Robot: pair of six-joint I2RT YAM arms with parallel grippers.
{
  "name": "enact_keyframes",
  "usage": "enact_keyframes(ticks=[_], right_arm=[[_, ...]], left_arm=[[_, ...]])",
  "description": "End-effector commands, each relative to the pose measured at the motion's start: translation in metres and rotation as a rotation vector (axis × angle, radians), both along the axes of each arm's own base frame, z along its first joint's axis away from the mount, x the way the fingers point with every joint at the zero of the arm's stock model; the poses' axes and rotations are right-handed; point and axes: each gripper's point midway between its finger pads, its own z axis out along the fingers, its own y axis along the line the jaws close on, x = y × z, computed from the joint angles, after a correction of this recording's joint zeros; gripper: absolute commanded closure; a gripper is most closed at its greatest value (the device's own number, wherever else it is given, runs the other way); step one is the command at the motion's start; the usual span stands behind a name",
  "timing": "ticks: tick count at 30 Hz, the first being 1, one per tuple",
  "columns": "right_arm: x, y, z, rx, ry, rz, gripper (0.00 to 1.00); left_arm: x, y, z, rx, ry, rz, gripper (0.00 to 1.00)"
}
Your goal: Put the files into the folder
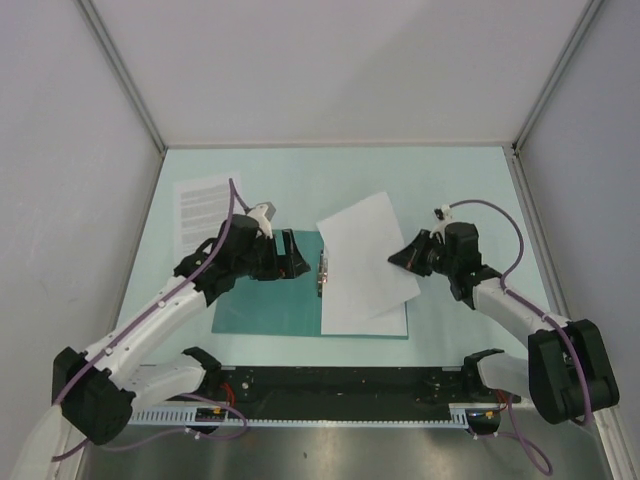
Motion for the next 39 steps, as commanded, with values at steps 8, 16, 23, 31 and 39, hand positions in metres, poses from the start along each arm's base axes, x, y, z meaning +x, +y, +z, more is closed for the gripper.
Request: enact_keyframes(ticks=[8, 16, 23, 31, 39], right_arm=[[-0.017, -0.014, -0.017, 0.090, -0.010, -0.125, 1.00], [-0.027, -0.006, -0.031, 0.101, 0.027, -0.116, 1.00], [-0.035, 0.005, -0.031, 0.103, 0.012, -0.117, 1.00], [-0.034, 0.004, -0.035, 0.107, 0.012, -0.174, 1.00], [-0.037, 0.011, -0.033, 0.120, 0.015, -0.166, 1.00]], left_arm=[[0.012, -0.029, -0.020, -0.062, 0.059, -0.074, 0.10], [0.012, -0.032, -0.024, -0.069, 0.074, -0.082, 0.10], [0.010, -0.034, -0.027, -0.080, 0.087, -0.087, 0.10], [0.008, -0.036, -0.030, -0.095, 0.097, -0.093, 0.10], [0.006, -0.036, -0.030, -0.102, 0.103, -0.094, 0.10]])
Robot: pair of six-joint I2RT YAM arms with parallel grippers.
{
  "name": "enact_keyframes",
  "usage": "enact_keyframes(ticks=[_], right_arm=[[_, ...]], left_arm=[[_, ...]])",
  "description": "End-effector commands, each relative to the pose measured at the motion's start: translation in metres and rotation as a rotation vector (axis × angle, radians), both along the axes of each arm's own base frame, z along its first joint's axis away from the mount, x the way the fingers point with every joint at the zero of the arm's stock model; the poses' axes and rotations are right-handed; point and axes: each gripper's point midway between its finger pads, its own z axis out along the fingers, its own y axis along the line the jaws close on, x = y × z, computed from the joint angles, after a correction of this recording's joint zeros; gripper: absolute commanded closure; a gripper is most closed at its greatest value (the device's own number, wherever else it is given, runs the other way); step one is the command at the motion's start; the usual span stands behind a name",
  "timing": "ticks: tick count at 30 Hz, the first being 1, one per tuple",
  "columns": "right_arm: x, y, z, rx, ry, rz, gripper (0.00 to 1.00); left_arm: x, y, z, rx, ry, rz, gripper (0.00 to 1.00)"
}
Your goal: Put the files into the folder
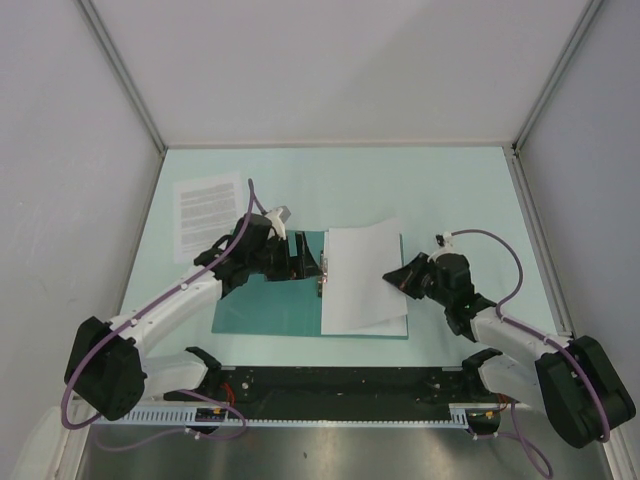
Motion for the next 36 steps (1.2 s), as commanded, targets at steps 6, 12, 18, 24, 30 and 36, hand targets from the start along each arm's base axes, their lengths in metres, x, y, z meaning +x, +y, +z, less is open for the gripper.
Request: enact_keyframes(ticks=[6, 12, 18, 24, 30, 36], right_arm=[[0.005, 0.004, 0.010, 0.022, -0.045, -0.020, 1.00], [0.002, 0.010, 0.008, 0.018, -0.039, -0.016, 1.00], [0.001, 0.014, 0.006, 0.016, -0.035, -0.008, 1.00], [0.000, 0.015, 0.004, 0.016, -0.029, -0.017, 1.00], [0.000, 0.019, -0.002, 0.015, -0.016, -0.011, 1.00], [-0.002, 0.021, -0.001, 0.017, -0.016, -0.009, 1.00]], left_arm=[[0.001, -0.005, 0.005, -0.042, -0.010, -0.008, 0.10], [0.001, -0.006, 0.006, -0.045, -0.009, -0.010, 0.10], [0.001, -0.007, 0.005, -0.045, -0.006, -0.016, 0.10], [0.000, -0.006, 0.003, -0.042, -0.003, -0.013, 0.10], [0.000, -0.008, 0.004, -0.047, -0.003, -0.015, 0.10], [0.001, -0.007, 0.002, -0.044, -0.002, -0.015, 0.10]])
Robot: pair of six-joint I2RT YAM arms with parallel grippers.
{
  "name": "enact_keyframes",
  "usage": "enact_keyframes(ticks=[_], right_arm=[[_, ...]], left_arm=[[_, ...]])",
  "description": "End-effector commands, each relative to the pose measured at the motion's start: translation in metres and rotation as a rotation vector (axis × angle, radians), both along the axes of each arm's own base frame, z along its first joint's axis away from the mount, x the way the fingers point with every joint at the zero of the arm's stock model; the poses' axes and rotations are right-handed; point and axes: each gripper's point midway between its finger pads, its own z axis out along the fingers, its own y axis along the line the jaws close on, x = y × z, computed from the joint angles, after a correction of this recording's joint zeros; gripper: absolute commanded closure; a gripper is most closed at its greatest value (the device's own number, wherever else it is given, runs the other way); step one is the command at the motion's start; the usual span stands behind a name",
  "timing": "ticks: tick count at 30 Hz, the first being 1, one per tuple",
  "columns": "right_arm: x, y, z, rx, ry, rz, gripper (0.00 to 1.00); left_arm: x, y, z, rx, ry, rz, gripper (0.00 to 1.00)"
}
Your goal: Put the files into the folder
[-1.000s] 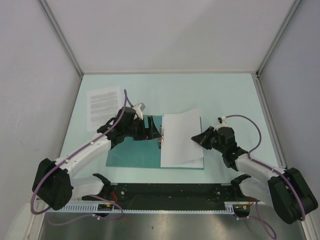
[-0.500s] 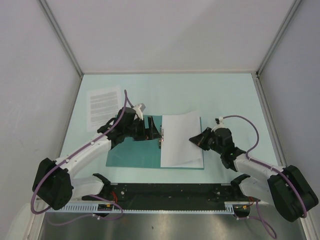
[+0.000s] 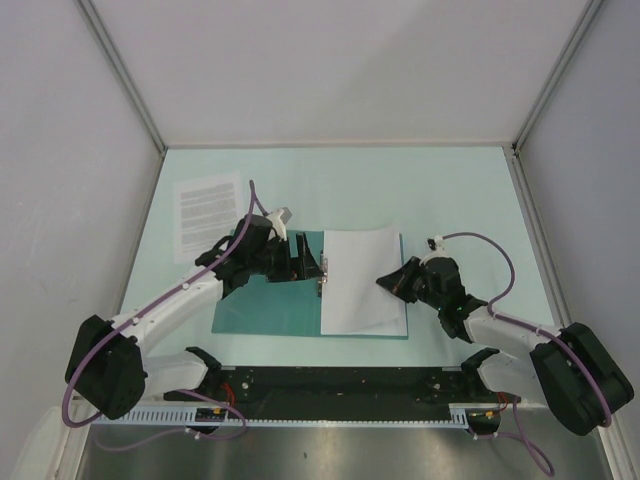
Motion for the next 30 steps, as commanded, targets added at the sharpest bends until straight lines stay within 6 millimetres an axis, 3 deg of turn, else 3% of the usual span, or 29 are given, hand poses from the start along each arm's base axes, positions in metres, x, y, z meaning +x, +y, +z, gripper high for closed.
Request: enact_keyframes(ticks=[1, 2, 8, 11, 15, 17, 21, 24, 27, 30], right_arm=[[0.006, 0.001, 0.009, 0.013, -0.045, -0.022, 1.00], [0.006, 0.001, 0.009, 0.007, -0.046, -0.024, 1.00], [0.007, -0.003, 0.009, -0.039, -0.055, -0.012, 0.70], [0.006, -0.009, 0.004, -0.120, -0.038, 0.003, 0.40], [-0.005, -0.041, -0.022, -0.356, 0.027, 0.047, 0.19], [-0.004, -0.054, -0.022, -0.431, 0.025, 0.036, 0.10], [0.001, -0.083, -0.023, -0.619, 0.024, -0.003, 0.05], [0.012, -0.086, -0.011, -0.673, -0.014, -0.019, 0.05], [0.023, -0.047, 0.006, -0.547, -0.085, 0.075, 0.18], [0.027, -0.006, 0.014, -0.425, -0.109, 0.160, 0.41]], left_arm=[[0.003, -0.004, 0.005, -0.026, -0.014, -0.004, 0.10], [0.003, -0.004, 0.005, -0.027, -0.013, -0.003, 0.10], [0.004, -0.006, 0.004, -0.026, -0.017, -0.012, 0.09], [0.006, -0.005, 0.005, -0.021, -0.023, -0.013, 0.09], [0.009, -0.005, 0.008, -0.007, -0.038, -0.022, 0.09], [0.011, -0.004, 0.008, 0.007, -0.042, -0.020, 0.09], [0.021, -0.006, 0.010, 0.023, -0.050, -0.021, 0.09], [0.030, -0.010, 0.014, 0.014, -0.053, -0.024, 0.09], [0.045, -0.016, 0.014, -0.004, -0.049, -0.025, 0.11], [0.060, -0.023, 0.014, -0.046, -0.029, -0.025, 0.14]])
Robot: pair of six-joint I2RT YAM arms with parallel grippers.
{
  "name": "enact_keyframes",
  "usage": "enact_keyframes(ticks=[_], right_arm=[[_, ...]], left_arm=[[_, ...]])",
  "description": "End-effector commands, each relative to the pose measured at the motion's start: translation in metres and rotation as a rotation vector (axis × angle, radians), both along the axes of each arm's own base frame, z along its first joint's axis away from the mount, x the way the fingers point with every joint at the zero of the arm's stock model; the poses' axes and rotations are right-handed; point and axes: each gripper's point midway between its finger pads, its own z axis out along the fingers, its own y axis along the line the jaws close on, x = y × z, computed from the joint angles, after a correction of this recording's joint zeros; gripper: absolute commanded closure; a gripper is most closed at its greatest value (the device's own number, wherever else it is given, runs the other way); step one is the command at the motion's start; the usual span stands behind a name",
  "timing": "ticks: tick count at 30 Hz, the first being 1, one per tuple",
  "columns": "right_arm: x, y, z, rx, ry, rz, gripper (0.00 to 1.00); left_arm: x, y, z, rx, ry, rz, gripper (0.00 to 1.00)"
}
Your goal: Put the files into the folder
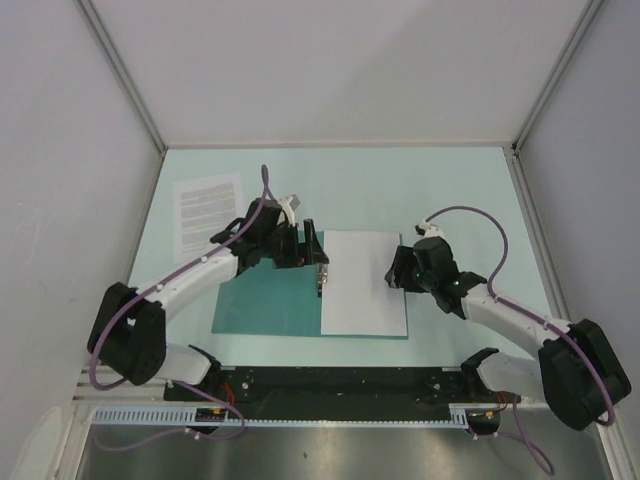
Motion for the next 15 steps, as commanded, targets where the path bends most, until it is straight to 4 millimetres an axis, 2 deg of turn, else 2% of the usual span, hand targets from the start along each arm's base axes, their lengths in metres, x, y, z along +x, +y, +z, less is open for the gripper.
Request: enact_keyframes(ticks=[1, 2, 3, 4, 5, 7, 9, 10, 15], right_arm=[[0.024, 0.061, 0.040, 0.161, -0.104, 0.131, 0.48], [0.024, 0.070, 0.032, 0.164, -0.080, 0.155, 0.52], [0.025, 0.078, 0.033, 0.182, -0.079, 0.169, 0.61], [0.029, 0.091, 0.040, 0.229, -0.094, 0.179, 0.66], [0.025, 0.102, 0.033, 0.258, -0.060, 0.218, 0.72], [0.026, 0.118, 0.033, 0.299, -0.056, 0.253, 0.84], [0.027, 0.127, 0.023, 0.299, -0.026, 0.268, 0.97], [0.028, 0.131, 0.023, 0.303, -0.026, 0.273, 1.00], [0.028, 0.131, 0.002, 0.280, 0.014, 0.269, 1.00]], left_arm=[[0.032, -0.014, 0.015, -0.079, -0.033, -0.015, 0.15], [0.035, -0.015, 0.013, -0.083, -0.026, -0.011, 0.15], [0.042, -0.017, 0.019, -0.092, -0.042, -0.007, 0.16], [0.047, -0.017, 0.011, -0.083, -0.026, 0.000, 0.17], [0.053, -0.020, 0.014, -0.088, -0.029, -0.002, 0.17], [0.060, -0.021, 0.009, -0.090, -0.014, 0.003, 0.19], [0.067, -0.024, 0.000, -0.086, 0.009, 0.003, 0.21], [0.071, -0.024, -0.001, -0.089, 0.009, 0.007, 0.21], [0.086, -0.025, -0.018, -0.073, 0.037, 0.019, 0.23]])
